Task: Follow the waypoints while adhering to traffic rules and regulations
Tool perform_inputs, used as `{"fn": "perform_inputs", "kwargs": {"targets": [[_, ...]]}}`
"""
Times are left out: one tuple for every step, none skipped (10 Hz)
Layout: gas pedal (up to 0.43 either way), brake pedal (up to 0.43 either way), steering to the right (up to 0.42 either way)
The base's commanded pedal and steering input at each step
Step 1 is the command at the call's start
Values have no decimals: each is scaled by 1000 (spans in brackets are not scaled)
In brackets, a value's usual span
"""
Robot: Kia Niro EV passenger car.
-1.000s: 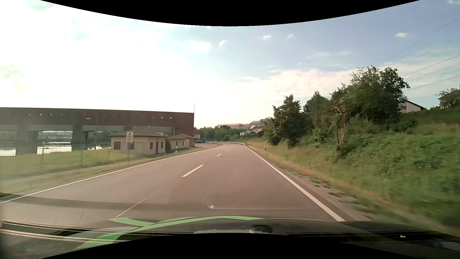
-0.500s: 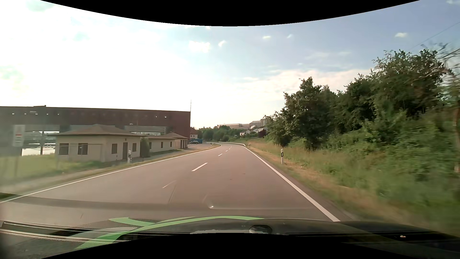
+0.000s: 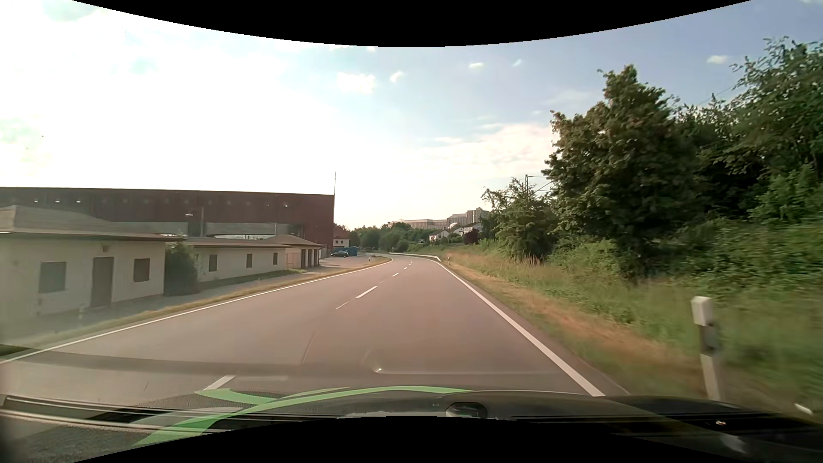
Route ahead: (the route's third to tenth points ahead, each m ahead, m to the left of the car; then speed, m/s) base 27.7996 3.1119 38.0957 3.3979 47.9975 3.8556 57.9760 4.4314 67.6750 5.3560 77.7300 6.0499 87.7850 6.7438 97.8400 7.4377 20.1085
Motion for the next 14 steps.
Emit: {"fn": "perform_inputs", "kwargs": {"targets": [[118,0,-2],[130,0,-3],[138,0,-4],[138,0,-4],[138,0,-4],[138,0,-4],[138,0,-4],[138,0,-4],[138,0,-4],[138,0,-4],[138,0,-4],[138,0,-4],[138,0,-4],[138,0,-4]]}}
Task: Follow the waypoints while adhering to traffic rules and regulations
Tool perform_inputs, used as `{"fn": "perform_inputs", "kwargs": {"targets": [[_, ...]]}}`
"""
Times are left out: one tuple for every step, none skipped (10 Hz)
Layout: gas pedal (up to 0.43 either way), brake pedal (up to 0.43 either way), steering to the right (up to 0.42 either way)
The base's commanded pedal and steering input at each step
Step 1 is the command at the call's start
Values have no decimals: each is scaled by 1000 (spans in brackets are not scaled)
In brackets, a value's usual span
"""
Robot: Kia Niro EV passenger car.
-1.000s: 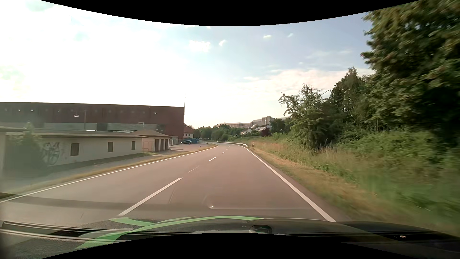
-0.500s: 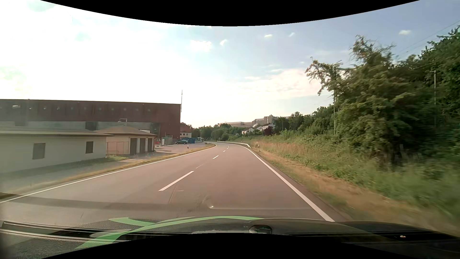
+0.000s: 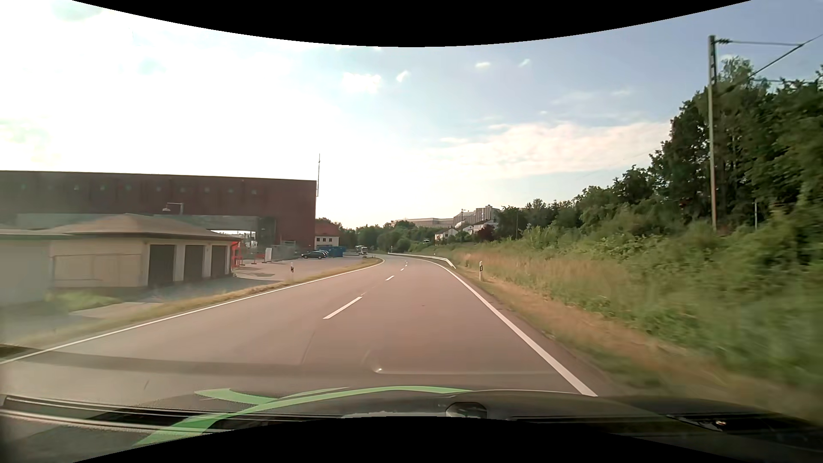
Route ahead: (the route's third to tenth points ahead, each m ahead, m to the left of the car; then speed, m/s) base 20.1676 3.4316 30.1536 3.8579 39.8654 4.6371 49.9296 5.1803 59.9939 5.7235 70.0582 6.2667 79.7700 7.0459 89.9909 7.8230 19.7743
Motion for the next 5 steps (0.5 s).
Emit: {"fn": "perform_inputs", "kwargs": {"targets": [[138,0,-4],[138,0,-4],[138,0,-4],[138,0,-4],[138,0,-6]]}}
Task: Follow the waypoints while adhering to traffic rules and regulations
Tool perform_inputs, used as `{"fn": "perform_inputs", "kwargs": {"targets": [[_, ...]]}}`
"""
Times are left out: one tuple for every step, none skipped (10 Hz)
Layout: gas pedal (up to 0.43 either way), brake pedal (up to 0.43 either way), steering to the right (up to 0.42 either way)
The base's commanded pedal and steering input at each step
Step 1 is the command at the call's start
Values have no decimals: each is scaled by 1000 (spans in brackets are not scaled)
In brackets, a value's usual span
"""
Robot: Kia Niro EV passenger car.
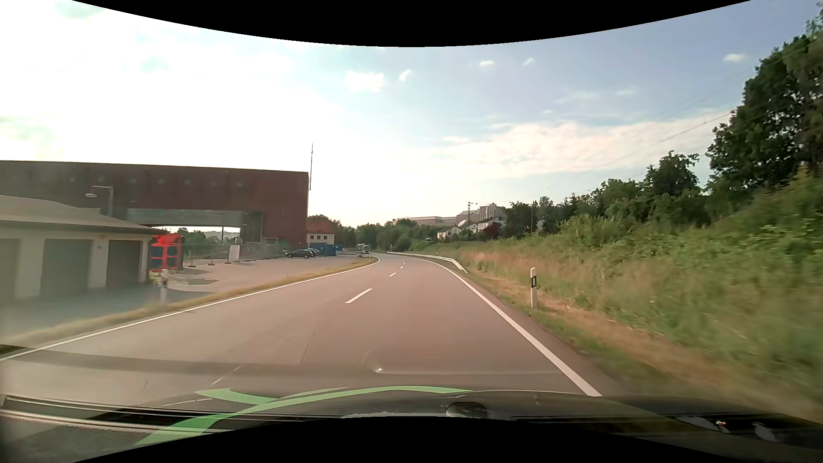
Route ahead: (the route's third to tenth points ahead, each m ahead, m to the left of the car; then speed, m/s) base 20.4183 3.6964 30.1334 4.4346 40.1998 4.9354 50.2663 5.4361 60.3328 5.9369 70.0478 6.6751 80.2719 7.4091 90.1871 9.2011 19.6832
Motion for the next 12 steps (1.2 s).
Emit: {"fn": "perform_inputs", "kwargs": {"targets": [[138,0,-8],[138,0,-9],[130,0,-9],[118,0,-9],[67,0,-9],[67,0,-9],[79,0,-9],[79,0,-8],[79,0,-8],[79,0,-8],[79,0,-8],[79,0,-8]]}}
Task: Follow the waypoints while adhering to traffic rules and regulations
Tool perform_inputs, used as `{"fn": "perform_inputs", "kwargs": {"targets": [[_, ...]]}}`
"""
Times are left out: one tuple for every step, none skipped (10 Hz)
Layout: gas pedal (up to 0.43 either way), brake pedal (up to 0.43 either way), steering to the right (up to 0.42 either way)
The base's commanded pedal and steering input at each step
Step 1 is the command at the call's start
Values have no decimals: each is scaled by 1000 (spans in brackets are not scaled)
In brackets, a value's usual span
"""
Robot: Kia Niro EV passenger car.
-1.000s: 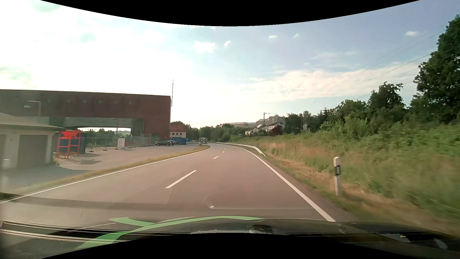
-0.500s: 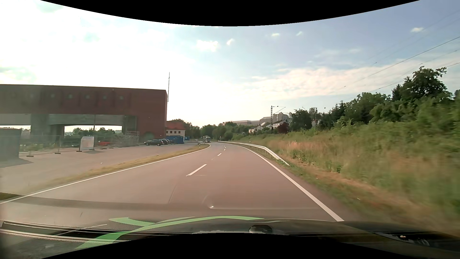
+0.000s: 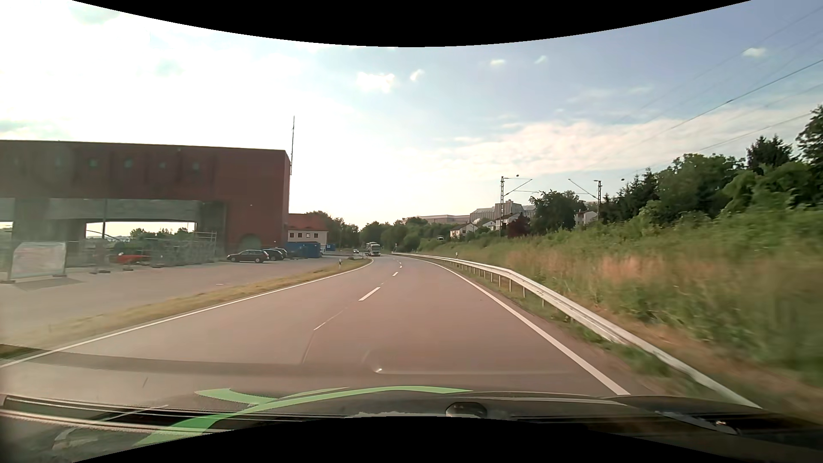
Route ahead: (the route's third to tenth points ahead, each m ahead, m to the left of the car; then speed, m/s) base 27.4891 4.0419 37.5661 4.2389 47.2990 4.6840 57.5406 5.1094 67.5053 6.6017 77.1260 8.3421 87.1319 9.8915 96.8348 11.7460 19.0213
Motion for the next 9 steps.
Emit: {"fn": "perform_inputs", "kwargs": {"targets": [[79,0,-8],[79,0,-8],[79,0,-8],[79,0,-9],[79,0,-9],[79,0,-8],[79,0,-9],[79,0,-11],[79,0,-15]]}}
